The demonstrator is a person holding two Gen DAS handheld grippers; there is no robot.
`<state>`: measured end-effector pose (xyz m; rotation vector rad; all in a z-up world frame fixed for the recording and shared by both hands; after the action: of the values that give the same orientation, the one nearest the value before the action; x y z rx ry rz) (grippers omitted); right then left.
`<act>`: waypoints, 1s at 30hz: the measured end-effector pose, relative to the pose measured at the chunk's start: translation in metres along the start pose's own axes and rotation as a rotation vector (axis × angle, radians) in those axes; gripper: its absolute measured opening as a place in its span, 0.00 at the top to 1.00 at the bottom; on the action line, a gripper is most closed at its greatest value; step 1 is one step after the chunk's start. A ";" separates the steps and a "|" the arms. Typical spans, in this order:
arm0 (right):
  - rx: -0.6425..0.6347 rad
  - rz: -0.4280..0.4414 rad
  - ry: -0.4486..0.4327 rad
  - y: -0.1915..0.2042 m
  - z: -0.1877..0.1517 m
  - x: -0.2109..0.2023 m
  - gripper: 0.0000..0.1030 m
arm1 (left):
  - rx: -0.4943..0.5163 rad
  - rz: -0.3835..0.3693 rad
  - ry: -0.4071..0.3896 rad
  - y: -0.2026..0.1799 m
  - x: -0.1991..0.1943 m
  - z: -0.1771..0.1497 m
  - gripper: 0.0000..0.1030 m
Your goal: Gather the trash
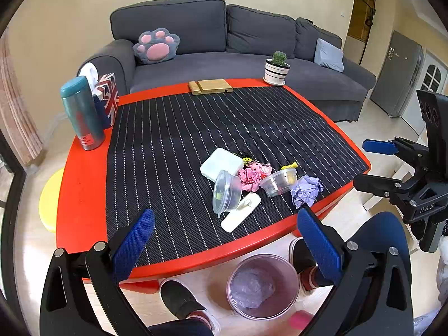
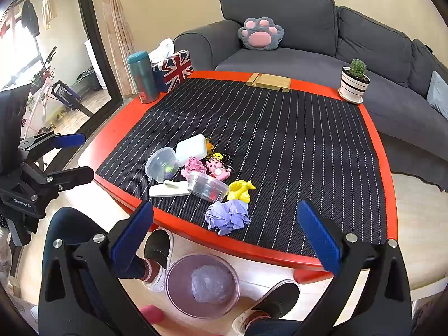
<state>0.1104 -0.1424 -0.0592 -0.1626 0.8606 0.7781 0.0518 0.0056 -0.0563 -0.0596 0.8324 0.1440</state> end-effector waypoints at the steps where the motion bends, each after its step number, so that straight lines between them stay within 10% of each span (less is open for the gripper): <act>1: 0.001 -0.001 -0.003 0.001 -0.002 0.001 0.03 | 0.000 0.000 -0.001 0.001 0.000 0.000 0.05; 30: 0.001 0.005 0.014 -0.004 -0.003 0.008 0.03 | 0.000 -0.002 0.004 -0.001 0.002 0.000 0.05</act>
<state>0.1143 -0.1418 -0.0680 -0.1656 0.8752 0.7821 0.0528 0.0052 -0.0579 -0.0607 0.8359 0.1421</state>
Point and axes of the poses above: each gripper's, at about its wrist camera, not at the fingertips, and x roughly the way its jaws point, y to its left, z to its top, the point moved 7 cm from there along x, roughly the way its jaws point, and after that the axes turned 6 degrees about z, right-handed, at the moved point
